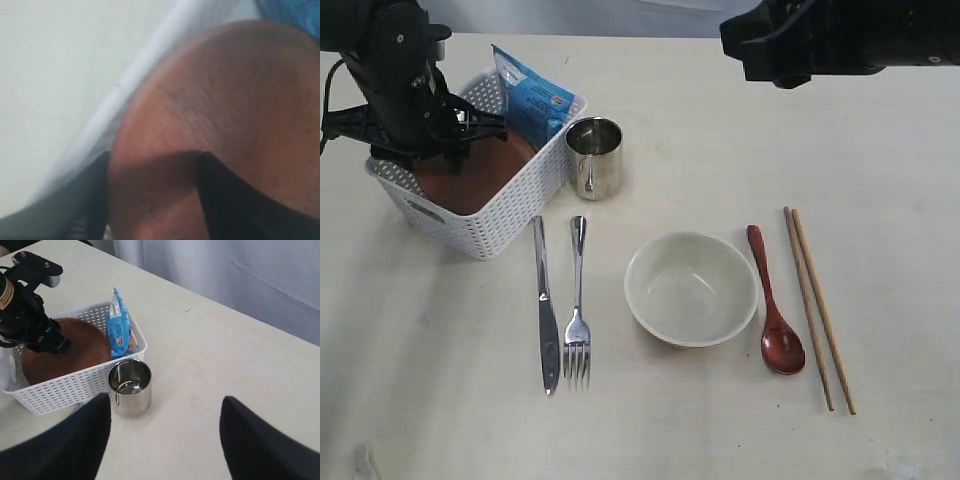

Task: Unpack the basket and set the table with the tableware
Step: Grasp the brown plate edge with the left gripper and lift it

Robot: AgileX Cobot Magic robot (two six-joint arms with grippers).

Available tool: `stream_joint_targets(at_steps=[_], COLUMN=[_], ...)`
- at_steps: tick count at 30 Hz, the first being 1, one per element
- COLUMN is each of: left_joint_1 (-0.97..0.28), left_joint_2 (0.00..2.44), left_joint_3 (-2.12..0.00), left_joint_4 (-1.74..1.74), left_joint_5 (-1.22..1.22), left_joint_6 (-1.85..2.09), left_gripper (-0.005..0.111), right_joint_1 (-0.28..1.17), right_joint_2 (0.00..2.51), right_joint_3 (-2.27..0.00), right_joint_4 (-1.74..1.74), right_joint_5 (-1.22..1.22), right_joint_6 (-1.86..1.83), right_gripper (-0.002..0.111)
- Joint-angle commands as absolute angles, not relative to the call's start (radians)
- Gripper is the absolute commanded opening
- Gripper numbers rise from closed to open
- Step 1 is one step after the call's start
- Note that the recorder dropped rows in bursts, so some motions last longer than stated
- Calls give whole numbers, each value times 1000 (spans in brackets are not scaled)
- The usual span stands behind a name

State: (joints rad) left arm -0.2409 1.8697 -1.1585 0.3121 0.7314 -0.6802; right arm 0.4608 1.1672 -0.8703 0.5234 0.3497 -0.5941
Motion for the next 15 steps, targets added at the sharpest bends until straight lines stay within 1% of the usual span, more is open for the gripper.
stream_joint_targets(at_steps=[1,6,15], left_joint_1=[-242,-242,-242], left_joint_2=[1885,1830,1643], left_joint_3=[-1148,-1148,-1148], left_joint_4=[309,309,271], left_joint_5=[771,775,764], left_joint_6=[-656,-616,-541], left_gripper=[0,0,0], right_joint_1=[455,455,455], right_joint_2=[1162,1162,1162], right_joint_3=[-872,-872,-872], right_joint_4=[527,527,527], right_joint_5=[351,351,349], right_joint_6=[-595,-595,-595], right_gripper=[60,60,60])
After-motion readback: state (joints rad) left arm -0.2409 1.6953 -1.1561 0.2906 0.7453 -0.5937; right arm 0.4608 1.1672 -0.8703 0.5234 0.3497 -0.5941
